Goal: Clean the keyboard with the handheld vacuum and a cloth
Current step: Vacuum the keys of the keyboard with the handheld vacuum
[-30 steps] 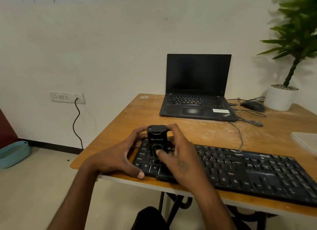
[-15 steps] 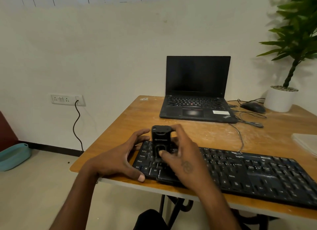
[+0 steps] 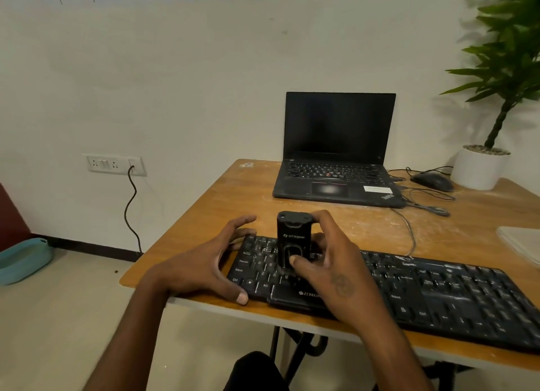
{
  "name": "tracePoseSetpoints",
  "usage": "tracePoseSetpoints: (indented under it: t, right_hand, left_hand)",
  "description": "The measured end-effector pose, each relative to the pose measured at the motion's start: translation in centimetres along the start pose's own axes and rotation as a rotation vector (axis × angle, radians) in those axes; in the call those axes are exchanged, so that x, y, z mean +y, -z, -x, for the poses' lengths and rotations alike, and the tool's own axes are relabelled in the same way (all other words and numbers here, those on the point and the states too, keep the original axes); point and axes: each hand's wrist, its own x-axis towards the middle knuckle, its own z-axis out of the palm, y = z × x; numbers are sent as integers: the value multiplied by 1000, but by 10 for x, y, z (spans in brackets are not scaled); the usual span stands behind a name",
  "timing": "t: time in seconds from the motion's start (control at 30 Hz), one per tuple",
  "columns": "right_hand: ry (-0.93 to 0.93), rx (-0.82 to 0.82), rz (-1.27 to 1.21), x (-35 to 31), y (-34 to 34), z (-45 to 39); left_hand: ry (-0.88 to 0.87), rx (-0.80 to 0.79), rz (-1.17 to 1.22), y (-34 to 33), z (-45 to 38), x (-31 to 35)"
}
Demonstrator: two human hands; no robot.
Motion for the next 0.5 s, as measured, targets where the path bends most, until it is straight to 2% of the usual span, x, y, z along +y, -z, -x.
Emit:
tracePoseSetpoints:
  t: [0.3, 0.5]
  right_hand:
    - [104, -61, 96, -11, -66, -24]
    - [27, -17, 7, -3, -20, -8]
  left_hand:
    - [70, 50, -76, -2, 1, 1]
    - [15, -6, 7, -1, 1, -1]
